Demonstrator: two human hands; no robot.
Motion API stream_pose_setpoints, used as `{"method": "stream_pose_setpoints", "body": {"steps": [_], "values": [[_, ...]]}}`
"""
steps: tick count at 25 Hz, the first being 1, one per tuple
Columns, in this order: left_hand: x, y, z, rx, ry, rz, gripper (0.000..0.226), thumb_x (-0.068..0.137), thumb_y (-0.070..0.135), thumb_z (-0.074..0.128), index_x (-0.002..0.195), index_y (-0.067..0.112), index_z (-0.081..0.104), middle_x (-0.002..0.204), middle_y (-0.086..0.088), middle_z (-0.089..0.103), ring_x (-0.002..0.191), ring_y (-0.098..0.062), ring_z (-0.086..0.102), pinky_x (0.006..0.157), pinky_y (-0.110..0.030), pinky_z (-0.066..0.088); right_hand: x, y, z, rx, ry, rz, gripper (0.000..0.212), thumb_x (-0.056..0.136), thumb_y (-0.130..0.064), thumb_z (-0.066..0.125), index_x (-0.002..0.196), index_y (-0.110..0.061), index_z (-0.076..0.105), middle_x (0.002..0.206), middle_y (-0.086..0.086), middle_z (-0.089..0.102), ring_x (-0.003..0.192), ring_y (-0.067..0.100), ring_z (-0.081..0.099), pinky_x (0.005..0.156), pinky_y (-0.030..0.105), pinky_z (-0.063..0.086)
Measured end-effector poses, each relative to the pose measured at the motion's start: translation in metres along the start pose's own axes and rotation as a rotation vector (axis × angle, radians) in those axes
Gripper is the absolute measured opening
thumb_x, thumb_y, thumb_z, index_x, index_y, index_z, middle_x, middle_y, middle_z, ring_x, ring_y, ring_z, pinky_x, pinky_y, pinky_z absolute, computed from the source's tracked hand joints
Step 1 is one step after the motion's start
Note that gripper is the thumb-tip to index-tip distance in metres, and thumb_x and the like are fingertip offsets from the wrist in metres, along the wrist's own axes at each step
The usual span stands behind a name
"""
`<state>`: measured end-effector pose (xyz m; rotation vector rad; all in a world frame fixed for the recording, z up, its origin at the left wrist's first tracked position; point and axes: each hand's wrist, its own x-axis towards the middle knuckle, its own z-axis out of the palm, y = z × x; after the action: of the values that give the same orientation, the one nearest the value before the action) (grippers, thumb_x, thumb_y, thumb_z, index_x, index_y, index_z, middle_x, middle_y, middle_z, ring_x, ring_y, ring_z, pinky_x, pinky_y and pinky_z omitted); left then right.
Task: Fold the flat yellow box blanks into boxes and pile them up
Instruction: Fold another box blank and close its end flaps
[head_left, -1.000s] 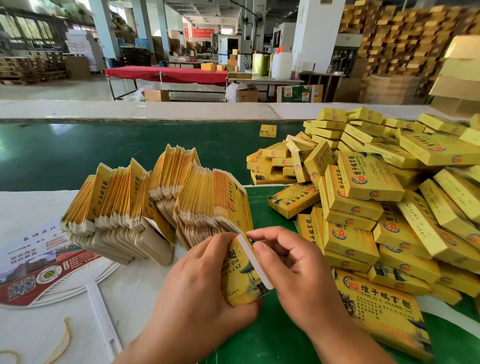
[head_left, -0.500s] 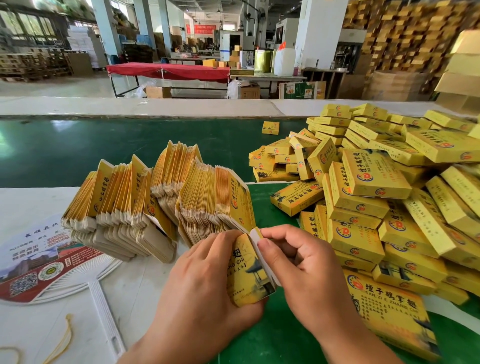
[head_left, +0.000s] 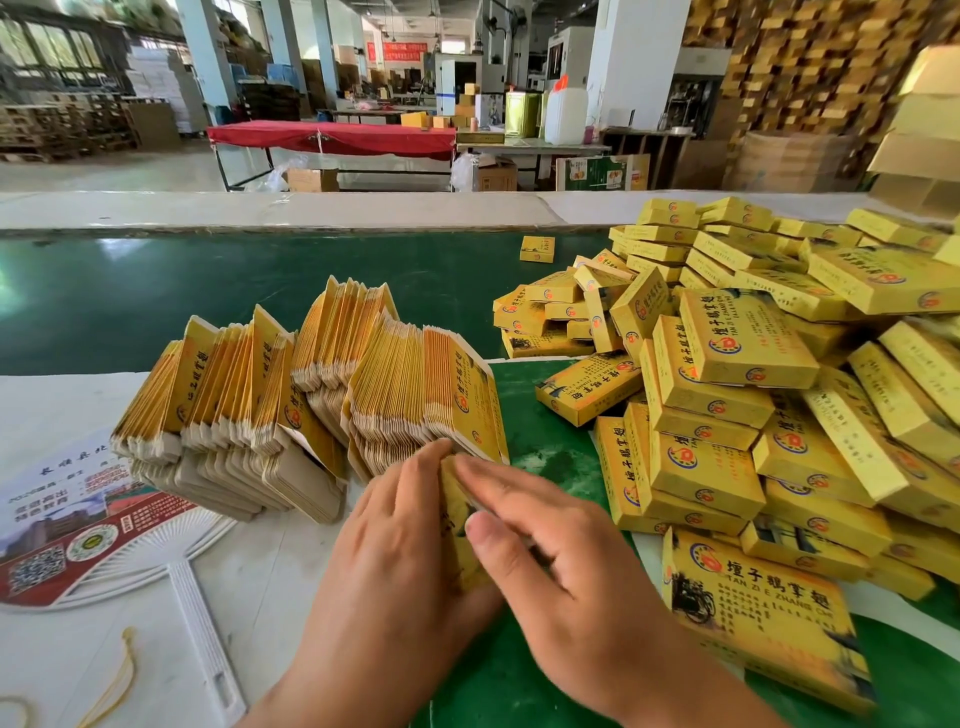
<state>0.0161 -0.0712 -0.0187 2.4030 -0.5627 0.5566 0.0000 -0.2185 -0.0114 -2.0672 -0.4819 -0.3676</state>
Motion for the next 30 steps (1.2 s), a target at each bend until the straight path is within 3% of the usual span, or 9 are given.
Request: {"method": "stream_pose_setpoints", "body": {"steps": [4, 8, 10, 13, 17, 20, 23, 27, 30], "values": [[-0.002, 0.001, 0.004, -0.249, 0.13, -0.104, 0.08, 0.065, 0.027, 0.071, 0.137, 0.034, 0.037, 0.125, 0.025, 0.047, 0.119, 0.013, 0.041, 0.101, -0.005, 0.03, 0.0, -0.003, 0.005, -0.044, -0.044, -0.101, 0.059, 0.096, -0.024, 0.054, 0.15, -0.035, 0.033, 0.151, -0.018, 0.041, 0.138, -0.007, 0.034, 0.112, 0.016, 0.032], [-0.003, 0.004, 0.003, -0.733, -0.004, -0.127, 0.065, 0.064, 0.025, 0.066, 0.127, 0.034, 0.051, 0.106, 0.005, 0.065, 0.099, -0.011, 0.065, 0.081, -0.025, 0.054, 0.0, 0.004, -0.007, -0.028, 0.149, -0.119, 0.046, 0.091, -0.02, 0.064, 0.135, -0.027, 0.053, 0.131, -0.018, 0.061, 0.121, -0.006, 0.054, 0.098, 0.018, 0.047], [-0.007, -0.002, 0.005, -0.843, -0.013, -0.187, 0.039, 0.075, 0.018, 0.062, 0.11, 0.033, 0.064, 0.095, 0.0, 0.068, 0.087, -0.012, 0.062, 0.074, -0.017, 0.051, 0.001, 0.005, -0.009, -0.063, 0.124, -0.13, 0.036, 0.09, -0.019, 0.065, 0.125, -0.024, 0.063, 0.131, -0.017, 0.061, 0.122, -0.005, 0.053, 0.099, 0.023, 0.048], [-0.007, -0.004, 0.011, -0.691, 0.085, -0.317, 0.027, 0.102, 0.026, 0.043, 0.112, 0.032, 0.068, 0.108, 0.009, 0.068, 0.094, 0.011, 0.057, 0.079, 0.003, 0.038, 0.002, 0.005, -0.007, -0.098, 0.022, -0.157, 0.038, 0.09, -0.018, 0.066, 0.127, -0.025, 0.064, 0.137, -0.014, 0.058, 0.127, -0.004, 0.05, 0.104, 0.025, 0.045], [0.002, 0.007, 0.002, -0.837, 0.055, -0.425, 0.062, 0.1, 0.02, 0.04, 0.062, 0.062, 0.067, 0.068, 0.046, 0.06, 0.069, 0.032, 0.052, 0.058, 0.008, 0.037, 0.002, 0.005, -0.014, -0.24, -0.03, -0.184, 0.044, 0.094, -0.031, 0.057, 0.138, -0.034, 0.054, 0.149, -0.012, 0.047, 0.131, 0.002, 0.048, 0.107, 0.03, 0.044], [0.004, 0.006, 0.008, -0.862, 0.077, -0.383, 0.046, 0.1, 0.032, 0.044, 0.064, 0.047, 0.069, 0.064, 0.029, 0.064, 0.059, 0.019, 0.055, 0.055, 0.001, 0.042, 0.0, 0.005, -0.015, -0.288, -0.04, -0.177, 0.048, 0.096, -0.037, 0.051, 0.143, -0.037, 0.046, 0.141, -0.016, 0.051, 0.123, 0.0, 0.05, 0.101, 0.026, 0.047], [0.001, -0.005, 0.011, -0.929, -0.052, -0.325, 0.044, 0.084, 0.063, 0.044, 0.085, 0.025, 0.067, 0.079, -0.012, 0.063, 0.072, -0.012, 0.06, 0.062, -0.017, 0.05, -0.001, 0.01, -0.016, -0.097, 0.078, -0.081, 0.05, 0.092, -0.039, 0.056, 0.141, -0.032, 0.049, 0.109, -0.018, 0.064, 0.1, 0.001, 0.061, 0.078, 0.021, 0.057], [0.004, -0.012, 0.005, -0.956, -0.202, -0.289, 0.042, 0.081, 0.053, 0.061, 0.093, 0.013, 0.065, 0.089, -0.028, 0.063, 0.084, -0.046, 0.062, 0.072, -0.053, 0.054, 0.004, 0.019, -0.028, 0.277, 0.27, 0.119, 0.042, 0.089, -0.039, 0.065, 0.13, -0.035, 0.056, 0.093, -0.01, 0.07, 0.087, 0.009, 0.068, 0.071, 0.023, 0.057], [0.007, -0.015, 0.004, -1.06, -0.104, -0.31, 0.029, 0.083, 0.041, 0.066, 0.087, 0.013, 0.069, 0.083, -0.018, 0.07, 0.07, -0.032, 0.068, 0.059, -0.03, 0.056, 0.006, 0.021, -0.026, 0.442, 0.238, 0.22, 0.054, 0.081, -0.04, 0.063, 0.132, -0.028, 0.051, 0.084, -0.006, 0.071, 0.079, 0.01, 0.069, 0.066, 0.025, 0.056]]}}
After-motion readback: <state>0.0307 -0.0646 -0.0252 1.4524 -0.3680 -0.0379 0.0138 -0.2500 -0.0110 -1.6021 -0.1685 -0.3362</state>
